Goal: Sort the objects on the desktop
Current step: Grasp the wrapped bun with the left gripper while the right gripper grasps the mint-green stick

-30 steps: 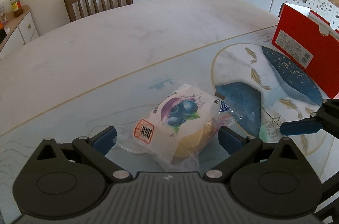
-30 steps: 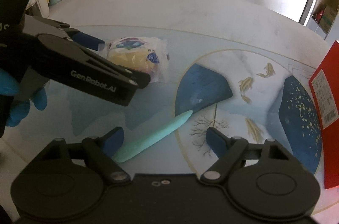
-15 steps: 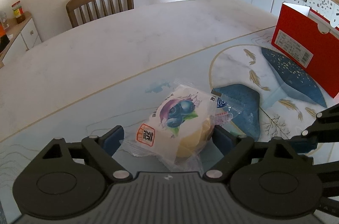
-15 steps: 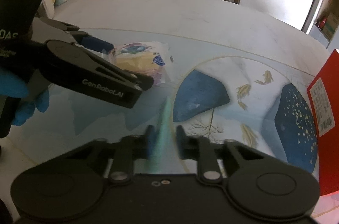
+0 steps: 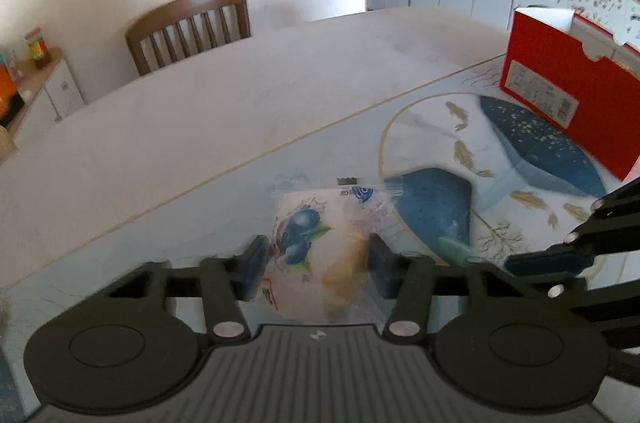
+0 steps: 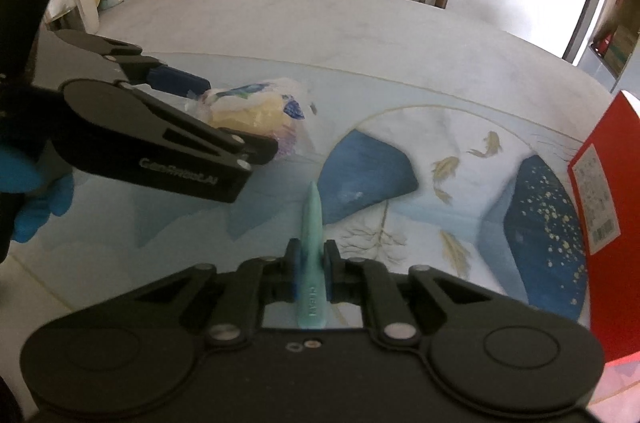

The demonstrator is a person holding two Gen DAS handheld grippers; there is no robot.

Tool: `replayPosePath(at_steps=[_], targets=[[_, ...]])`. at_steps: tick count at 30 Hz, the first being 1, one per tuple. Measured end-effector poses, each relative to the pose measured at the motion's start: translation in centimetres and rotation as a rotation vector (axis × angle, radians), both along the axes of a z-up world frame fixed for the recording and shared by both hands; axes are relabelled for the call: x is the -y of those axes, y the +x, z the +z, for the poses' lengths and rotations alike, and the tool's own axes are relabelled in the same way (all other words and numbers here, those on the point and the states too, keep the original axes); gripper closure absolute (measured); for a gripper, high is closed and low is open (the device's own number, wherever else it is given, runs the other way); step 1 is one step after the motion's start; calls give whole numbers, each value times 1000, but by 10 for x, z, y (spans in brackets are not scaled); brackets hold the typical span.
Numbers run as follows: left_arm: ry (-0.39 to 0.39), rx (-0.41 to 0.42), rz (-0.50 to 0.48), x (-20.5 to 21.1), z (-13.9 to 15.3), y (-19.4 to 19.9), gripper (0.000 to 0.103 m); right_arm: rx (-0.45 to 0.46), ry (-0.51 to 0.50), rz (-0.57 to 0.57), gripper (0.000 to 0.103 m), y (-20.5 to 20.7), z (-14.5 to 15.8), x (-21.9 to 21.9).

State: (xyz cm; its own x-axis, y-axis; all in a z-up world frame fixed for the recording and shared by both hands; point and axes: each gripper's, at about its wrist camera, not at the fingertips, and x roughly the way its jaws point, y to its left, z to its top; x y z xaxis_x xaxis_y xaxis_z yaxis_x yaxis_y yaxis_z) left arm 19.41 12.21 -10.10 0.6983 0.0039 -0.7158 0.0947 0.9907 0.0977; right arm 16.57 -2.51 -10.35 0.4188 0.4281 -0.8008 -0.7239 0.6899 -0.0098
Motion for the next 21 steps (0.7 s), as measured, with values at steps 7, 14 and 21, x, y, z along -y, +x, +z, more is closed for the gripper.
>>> replayPosePath(at_steps=[7, 14, 21], targets=[[-9, -2, -1, 4, 5, -6, 53, 13, 17, -33, 93, 2, 13, 16], [-18, 1, -6, 16, 22, -17, 53, 28, 30, -50, 93, 3, 28, 32], [-30, -11, 7, 27, 40, -27, 53, 40, 56, -77, 93, 1, 44, 50]])
